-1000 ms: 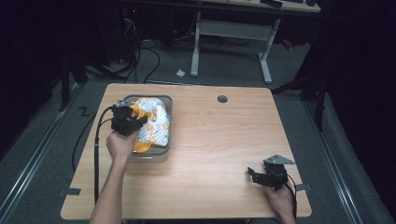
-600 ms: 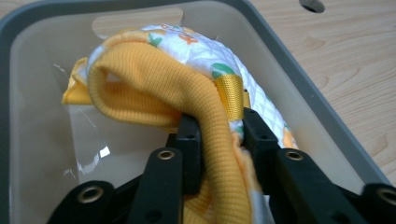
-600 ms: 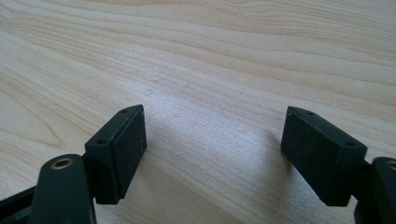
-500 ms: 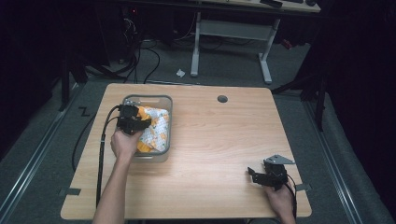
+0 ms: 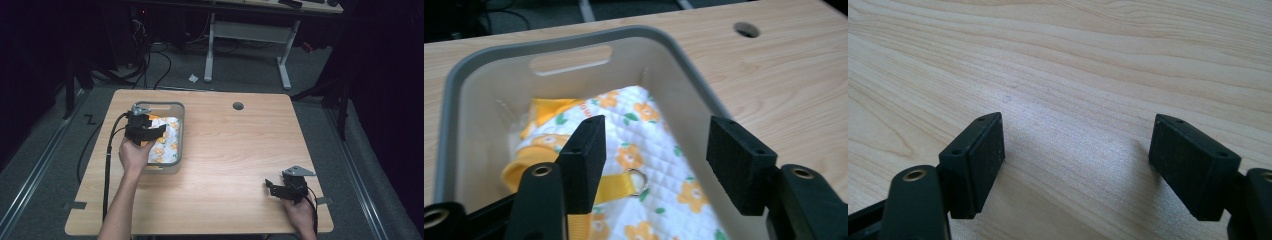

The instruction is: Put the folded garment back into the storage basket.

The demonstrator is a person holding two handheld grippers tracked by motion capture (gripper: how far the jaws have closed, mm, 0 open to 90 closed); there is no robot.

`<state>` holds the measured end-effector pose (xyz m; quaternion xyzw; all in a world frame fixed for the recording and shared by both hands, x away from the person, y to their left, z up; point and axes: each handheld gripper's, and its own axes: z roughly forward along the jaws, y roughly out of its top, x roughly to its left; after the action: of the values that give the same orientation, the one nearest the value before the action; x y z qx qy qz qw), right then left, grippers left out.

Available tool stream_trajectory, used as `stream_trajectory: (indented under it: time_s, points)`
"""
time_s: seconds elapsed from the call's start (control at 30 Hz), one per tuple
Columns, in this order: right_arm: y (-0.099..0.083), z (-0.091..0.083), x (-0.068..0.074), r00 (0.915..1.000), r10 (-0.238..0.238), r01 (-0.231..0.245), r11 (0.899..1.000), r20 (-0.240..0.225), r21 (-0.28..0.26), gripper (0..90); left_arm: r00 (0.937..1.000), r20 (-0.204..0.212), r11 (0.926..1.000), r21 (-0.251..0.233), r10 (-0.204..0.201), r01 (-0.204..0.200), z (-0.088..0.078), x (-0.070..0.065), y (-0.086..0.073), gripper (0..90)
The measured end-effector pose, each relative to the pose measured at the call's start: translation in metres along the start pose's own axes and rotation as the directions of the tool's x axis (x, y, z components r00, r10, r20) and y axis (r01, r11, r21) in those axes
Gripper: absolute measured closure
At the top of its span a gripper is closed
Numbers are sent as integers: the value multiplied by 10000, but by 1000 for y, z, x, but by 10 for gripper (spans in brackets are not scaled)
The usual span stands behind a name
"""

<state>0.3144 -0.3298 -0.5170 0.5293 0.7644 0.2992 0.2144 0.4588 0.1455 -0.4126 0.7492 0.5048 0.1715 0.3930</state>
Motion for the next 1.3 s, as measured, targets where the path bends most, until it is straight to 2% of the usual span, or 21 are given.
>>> stream_trajectory:
  time_s: [0.1, 0.27, 0.63, 0.97, 1.3]
  points:
    - [0, 0, 0, 10000, 1, -1, 10000, 8, 2, 227, 9998, 140, 9998, -158, -119, 121, -6, -3, 1, 408]
    - [0, 0, 0, 10000, 3, -3, 10000, 1, 1, 226, 9996, 282, 9984, -559, -42, 58, -16, -8, 2, 404]
    - [0, 0, 0, 10000, -9, 9, 10000, 12, 3, 226, 9969, 702, 9926, -1178, 367, -282, -39, -25, 1, 386]
    - [0, 0, 0, 10000, 10, -10, 10000, 12, 14, 226, 9940, 892, 9881, -1455, 627, -492, -52, -36, -1, 377]
    - [0, 0, 0, 10000, 27, -27, 10000, 6, 18, 226, 9910, 1198, 9859, -1622, 599, -400, -59, -42, -9, 368]
